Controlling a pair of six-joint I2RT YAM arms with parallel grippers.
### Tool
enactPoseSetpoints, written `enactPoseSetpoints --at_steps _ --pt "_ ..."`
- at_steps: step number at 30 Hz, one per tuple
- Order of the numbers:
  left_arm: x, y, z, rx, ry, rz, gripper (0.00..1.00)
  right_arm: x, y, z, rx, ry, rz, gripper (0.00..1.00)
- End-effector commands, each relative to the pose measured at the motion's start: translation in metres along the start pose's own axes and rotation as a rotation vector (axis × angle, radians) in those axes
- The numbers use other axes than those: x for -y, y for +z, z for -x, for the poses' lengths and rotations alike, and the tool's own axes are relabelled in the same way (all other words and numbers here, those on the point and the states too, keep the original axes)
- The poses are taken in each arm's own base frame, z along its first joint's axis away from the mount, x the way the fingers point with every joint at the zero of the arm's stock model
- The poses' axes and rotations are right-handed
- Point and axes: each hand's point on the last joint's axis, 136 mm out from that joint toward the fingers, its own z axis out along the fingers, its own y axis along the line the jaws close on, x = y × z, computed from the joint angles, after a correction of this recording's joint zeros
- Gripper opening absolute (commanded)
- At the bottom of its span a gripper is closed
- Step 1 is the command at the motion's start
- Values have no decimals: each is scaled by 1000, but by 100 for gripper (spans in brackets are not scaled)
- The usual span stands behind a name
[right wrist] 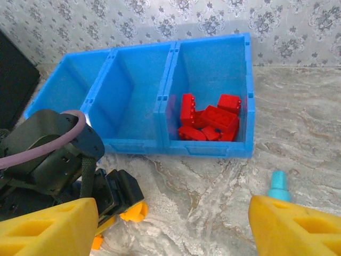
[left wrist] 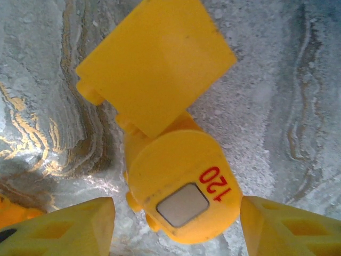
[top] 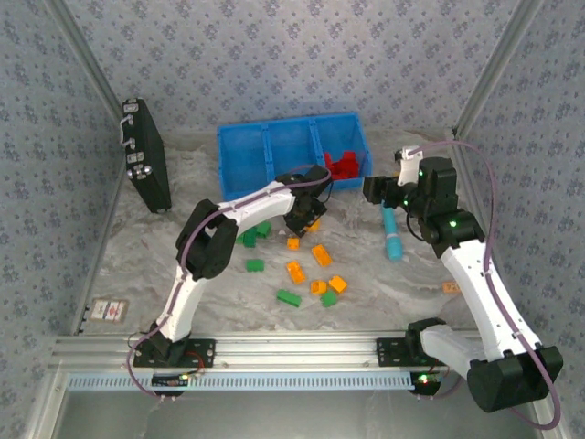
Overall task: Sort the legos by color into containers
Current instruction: Pick up the lego from the center of the table.
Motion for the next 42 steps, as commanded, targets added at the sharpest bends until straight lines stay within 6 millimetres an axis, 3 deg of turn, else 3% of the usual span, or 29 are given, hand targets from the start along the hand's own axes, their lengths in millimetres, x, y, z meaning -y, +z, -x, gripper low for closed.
enactPoseSetpoints --at_steps 1,13,17,25,42 --pt "-11 7 3 9 -21 52 62 1 -8 0 2 12 -15 76" --pt "-22 12 1 6 -21 70 52 0 -7 -2 1 16 -11 77" --pt "-22 8 4 18 -8 72 63 0 -7 -2 0 13 -7 76" --pt "-14 -1 6 28 -1 50 70 -1 -4 -2 1 12 -4 76" --pt "-4 1 19 62 9 45 75 0 -1 -5 -10 1 -13 77"
